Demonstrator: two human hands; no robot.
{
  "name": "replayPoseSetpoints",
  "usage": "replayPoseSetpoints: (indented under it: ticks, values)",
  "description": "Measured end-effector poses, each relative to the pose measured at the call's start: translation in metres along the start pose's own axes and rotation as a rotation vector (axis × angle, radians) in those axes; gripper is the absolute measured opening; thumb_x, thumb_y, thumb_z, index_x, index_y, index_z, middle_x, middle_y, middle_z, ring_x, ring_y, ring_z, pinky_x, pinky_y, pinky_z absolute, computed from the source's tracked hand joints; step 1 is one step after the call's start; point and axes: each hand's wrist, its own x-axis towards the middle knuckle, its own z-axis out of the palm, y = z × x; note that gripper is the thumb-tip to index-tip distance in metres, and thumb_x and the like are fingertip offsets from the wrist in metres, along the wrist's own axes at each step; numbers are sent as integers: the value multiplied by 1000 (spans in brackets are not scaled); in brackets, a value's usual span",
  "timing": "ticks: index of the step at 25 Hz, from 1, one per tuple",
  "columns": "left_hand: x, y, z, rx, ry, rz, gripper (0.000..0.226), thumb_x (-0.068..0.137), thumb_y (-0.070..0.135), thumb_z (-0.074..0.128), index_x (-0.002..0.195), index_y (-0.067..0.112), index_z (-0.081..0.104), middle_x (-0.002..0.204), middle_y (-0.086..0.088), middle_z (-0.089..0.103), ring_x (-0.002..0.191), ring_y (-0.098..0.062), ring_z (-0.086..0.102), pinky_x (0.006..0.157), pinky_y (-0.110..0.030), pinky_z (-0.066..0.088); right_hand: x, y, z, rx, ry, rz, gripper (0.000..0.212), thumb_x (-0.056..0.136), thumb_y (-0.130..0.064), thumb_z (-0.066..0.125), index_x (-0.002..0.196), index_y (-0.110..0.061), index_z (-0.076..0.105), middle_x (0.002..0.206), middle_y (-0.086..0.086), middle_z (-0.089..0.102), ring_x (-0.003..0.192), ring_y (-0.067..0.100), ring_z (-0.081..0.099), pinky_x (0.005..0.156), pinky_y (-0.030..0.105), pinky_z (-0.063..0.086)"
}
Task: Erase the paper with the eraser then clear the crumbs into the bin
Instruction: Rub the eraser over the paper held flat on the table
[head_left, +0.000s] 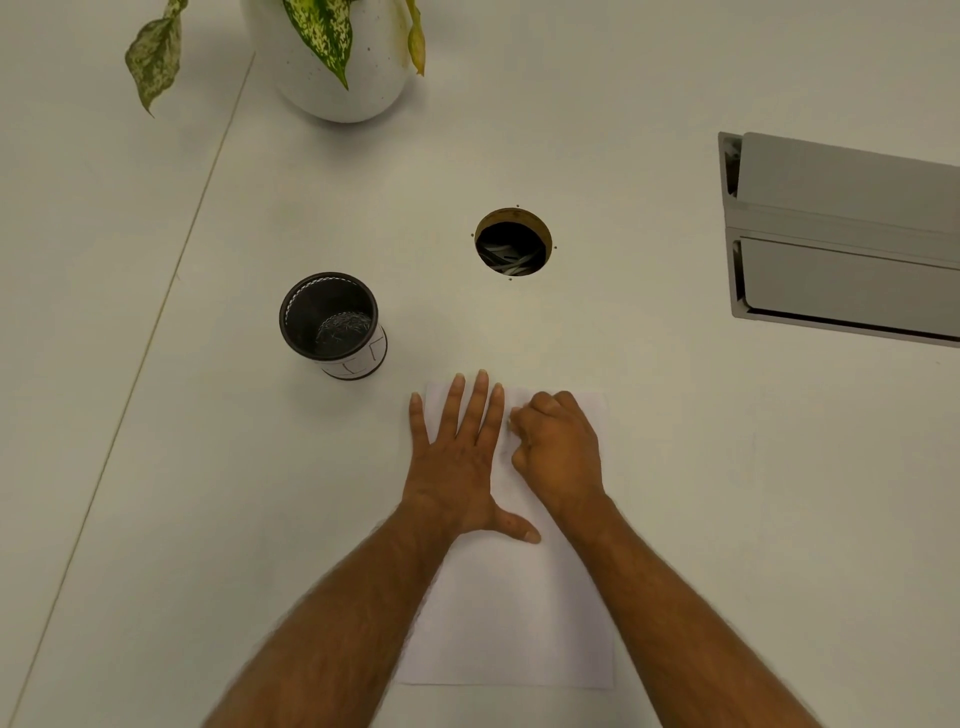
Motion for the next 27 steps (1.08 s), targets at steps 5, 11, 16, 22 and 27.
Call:
replayPoseSetpoints:
  ticks: [5, 11, 16, 22, 27]
  values:
    - [2, -8, -4, -38, -25, 45, 148, 51, 103, 42, 146, 23, -37, 158, -2, -40, 145, -28, -37, 112, -69, -19, 0, 6, -1, -7, -69, 3, 16, 66, 4, 76, 74, -10, 75, 70, 2, 67, 68, 22, 57, 57, 30, 51]
    - [-1, -11, -3, -8, 28, 38, 150, 48, 106, 40, 151, 23, -30, 160, -3, -37, 146, -27, -35, 113, -67, -20, -18, 12, -16, 265, 15, 119, 7, 85, -11, 72, 81, -12, 77, 75, 0, 69, 72, 16, 61, 68, 22, 48]
    - [0, -10, -4, 2, 18, 36, 158, 42, 107, 40, 152, 15, -27, 161, -8, -34, 146, -30, -35, 113, -70, -16, -88, 10, -15, 166, -46, 15, 7, 77, -11, 72, 82, -11, 77, 78, -2, 67, 75, 16, 61, 66, 22, 51]
    - [0, -8, -4, 23, 0, 10, 160, 42, 106, 42, 150, 14, -31, 160, -10, -35, 146, -32, -35, 113, -70, -15, -90, 3, -12, 70, -63, -68, 24, 63, 5, 82, 81, -9, 76, 75, 0, 66, 70, 20, 59, 55, 28, 53]
    - [1, -6, -5, 25, -2, 0, 157, 47, 102, 48, 148, 14, -34, 158, -9, -39, 144, -32, -37, 112, -69, -19, -82, -3, -7, -12, -39, -77, 20, 59, 0, 84, 75, -9, 75, 70, 0, 66, 66, 19, 57, 59, 21, 44]
